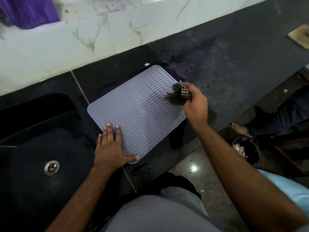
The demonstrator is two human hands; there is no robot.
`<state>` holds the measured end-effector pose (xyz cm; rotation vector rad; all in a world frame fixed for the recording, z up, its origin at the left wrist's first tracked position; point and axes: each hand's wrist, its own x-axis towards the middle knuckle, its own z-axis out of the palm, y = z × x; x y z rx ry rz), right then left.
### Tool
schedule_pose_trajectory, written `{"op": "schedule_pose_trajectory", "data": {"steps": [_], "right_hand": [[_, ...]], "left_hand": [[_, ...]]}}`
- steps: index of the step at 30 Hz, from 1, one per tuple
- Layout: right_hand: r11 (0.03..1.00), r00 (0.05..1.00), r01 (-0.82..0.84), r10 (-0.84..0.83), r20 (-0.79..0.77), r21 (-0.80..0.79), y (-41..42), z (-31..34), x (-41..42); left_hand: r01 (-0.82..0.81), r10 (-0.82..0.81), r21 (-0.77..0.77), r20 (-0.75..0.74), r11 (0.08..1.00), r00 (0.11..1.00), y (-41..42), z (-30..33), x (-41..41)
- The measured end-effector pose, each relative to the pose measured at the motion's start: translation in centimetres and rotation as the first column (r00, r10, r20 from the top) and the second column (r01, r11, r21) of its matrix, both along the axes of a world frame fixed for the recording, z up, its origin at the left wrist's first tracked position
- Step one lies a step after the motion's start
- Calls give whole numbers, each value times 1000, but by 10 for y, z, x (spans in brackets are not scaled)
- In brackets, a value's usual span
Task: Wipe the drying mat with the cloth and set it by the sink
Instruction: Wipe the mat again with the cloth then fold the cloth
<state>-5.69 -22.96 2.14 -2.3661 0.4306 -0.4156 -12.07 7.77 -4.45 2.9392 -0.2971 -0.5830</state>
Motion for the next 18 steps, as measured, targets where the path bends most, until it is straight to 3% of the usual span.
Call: {"op": "schedule_pose_trajectory", "data": {"steps": [2, 6, 9, 11, 14, 18], "right_hand": [[994, 995, -64, 57, -77, -89, -18, -17, 12], [966, 914, -194, 116, -389, -169, -7, -66, 8], [952, 911, -175, 61, -407, -250, 38, -74, -11], [932, 896, -247, 117, -428, -264, 72, -69, -32], [878, 833, -438, 316, -455, -193, 115, -63, -69], [735, 678, -678, 620, -395, -8, 145, -59, -89]], "left_hand": [[0, 0, 0, -9, 1000, 1000, 0, 0, 0], [-12, 12, -18, 13, 1000, 1000, 0, 0, 0], [-8, 9, -17, 56, 1000, 998, 1, 0, -2], [-15, 18, -42, 88, 999, 996, 3, 0, -5], [-33, 40, -72, 99, 997, 994, 4, -3, -7], [-5, 16, -95, 113, 995, 993, 10, -8, -7]]}}
